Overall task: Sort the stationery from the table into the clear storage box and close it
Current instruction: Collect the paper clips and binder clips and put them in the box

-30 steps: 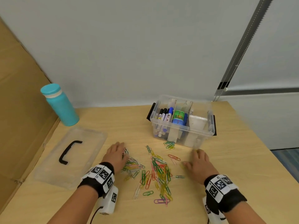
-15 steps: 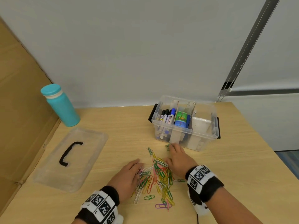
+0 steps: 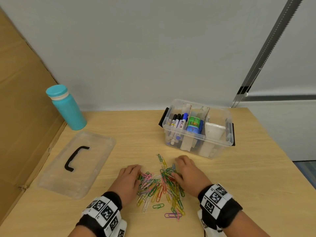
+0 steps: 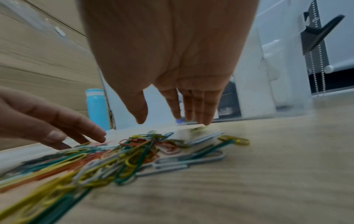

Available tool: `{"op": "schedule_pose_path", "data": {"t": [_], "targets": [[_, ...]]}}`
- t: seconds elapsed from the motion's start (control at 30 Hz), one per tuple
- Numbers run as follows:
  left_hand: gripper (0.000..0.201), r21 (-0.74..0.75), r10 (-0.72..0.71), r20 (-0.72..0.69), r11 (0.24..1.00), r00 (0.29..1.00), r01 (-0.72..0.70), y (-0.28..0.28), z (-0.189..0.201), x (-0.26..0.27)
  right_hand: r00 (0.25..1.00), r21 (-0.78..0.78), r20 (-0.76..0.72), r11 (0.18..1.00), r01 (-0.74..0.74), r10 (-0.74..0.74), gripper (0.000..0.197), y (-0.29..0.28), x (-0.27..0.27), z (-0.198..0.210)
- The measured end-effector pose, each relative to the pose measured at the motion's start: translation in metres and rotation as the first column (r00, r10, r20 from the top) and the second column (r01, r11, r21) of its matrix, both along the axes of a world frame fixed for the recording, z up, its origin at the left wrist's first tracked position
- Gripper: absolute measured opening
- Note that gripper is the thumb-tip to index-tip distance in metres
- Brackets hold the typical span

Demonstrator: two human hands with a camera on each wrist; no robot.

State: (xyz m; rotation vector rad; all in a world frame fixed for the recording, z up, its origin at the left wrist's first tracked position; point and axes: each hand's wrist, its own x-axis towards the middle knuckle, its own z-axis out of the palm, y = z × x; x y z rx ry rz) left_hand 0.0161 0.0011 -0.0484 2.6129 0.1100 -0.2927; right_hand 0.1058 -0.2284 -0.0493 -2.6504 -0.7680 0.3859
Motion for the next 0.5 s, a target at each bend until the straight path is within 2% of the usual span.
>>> {"op": "schedule_pose_path", "data": {"t": [0.07, 0.17, 0.27, 0.33, 0.43, 0.5], "targets": [[0.054, 0.026, -0.014, -0.008, 1.000, 1.000, 0.014, -0.007, 0.003, 0.008, 0.996, -0.083, -0.066, 0.995, 0.058, -0.064, 0.071, 0.006, 0.005, -0.003], [0.058, 0.080, -0.099, -0.041, 0.992, 0.994, 0.102, -0.020, 0.005, 0.031, 0.995, -0.160, -0.096, 0.987, 0.004, -0.020, 0.071, 0.018, 0.000, -0.007], [0.071, 0.152, -0.191, -0.073, 0.968, 0.979, 0.200, -0.033, 0.004, 0.056, 0.990, -0.145, -0.121, 0.985, -0.096, 0.078, 0.073, 0.021, -0.012, -0.006], [0.073, 0.192, -0.239, -0.100, 0.948, 0.966, 0.255, -0.037, 0.002, 0.067, 0.984, -0.104, -0.133, 0.985, -0.137, 0.122, 0.069, 0.015, -0.019, -0.002], [0.067, 0.249, -0.271, -0.128, 0.922, 0.954, 0.296, -0.034, 0.002, 0.065, 0.991, -0.001, -0.082, 0.994, -0.111, 0.110, 0.057, -0.003, -0.023, 0.009], [0.055, 0.257, -0.258, -0.102, 0.926, 0.961, 0.276, -0.029, 0.006, 0.053, 0.998, -0.003, -0.029, 0.998, -0.060, 0.060, 0.060, -0.017, -0.026, 0.016]]}}
